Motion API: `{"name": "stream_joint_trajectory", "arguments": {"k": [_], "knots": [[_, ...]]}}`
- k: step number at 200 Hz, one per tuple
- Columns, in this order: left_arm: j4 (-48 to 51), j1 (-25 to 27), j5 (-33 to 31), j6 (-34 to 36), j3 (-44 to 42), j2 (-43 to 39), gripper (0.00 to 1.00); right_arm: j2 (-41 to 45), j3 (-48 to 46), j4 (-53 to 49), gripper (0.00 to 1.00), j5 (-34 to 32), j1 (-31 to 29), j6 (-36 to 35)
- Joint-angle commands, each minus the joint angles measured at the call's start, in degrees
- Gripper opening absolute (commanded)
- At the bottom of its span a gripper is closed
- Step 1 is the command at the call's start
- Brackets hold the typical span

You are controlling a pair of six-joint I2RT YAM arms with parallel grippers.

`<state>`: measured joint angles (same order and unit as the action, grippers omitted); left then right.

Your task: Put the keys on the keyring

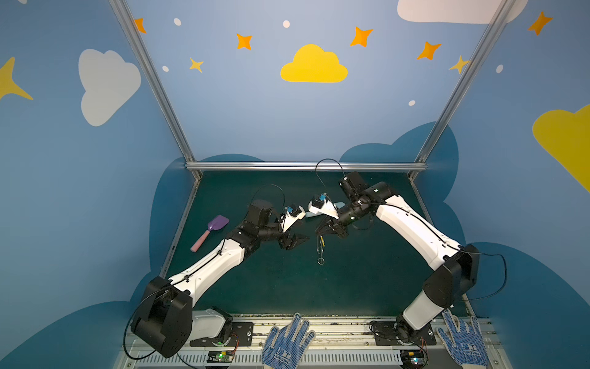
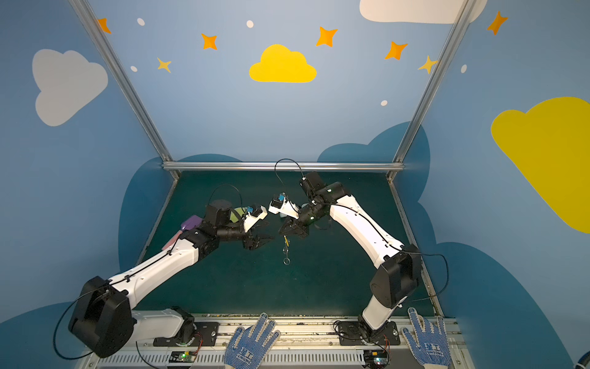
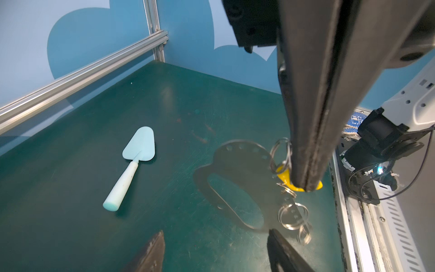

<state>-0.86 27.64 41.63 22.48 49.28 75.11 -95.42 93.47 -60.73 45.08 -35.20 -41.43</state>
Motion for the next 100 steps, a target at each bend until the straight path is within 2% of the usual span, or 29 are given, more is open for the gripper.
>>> {"name": "stream_joint_trajectory", "arguments": {"k": [1,21,43,69,100], "knots": [[-1.26,2.16,-2.64,2.34,0.89,-1.28,0.71,0.96,0.50,-1.52,0.00,3.65,-0.55,-1.23],[-4.85,3.43,-6.02,2.33,-0.43,-1.45,0.72,0.64,1.54,-3.37,0.00,6.33,-1.12,-2.30],[-6.43,4.30,-6.65,2.98,-0.27,-1.81,0.72,0.06,3.40,-6.96,0.00,9.48,-1.80,-4.35],[-5.83,4.45,-6.13,3.66,1.64,-1.74,0.74,-0.25,4.69,-9.60,0.00,12.38,-2.18,-5.92],[-2.38,4.53,-2.25,5.99,3.56,-1.43,0.74,0.23,4.35,-9.75,0.00,11.94,-2.66,-5.98]]}}
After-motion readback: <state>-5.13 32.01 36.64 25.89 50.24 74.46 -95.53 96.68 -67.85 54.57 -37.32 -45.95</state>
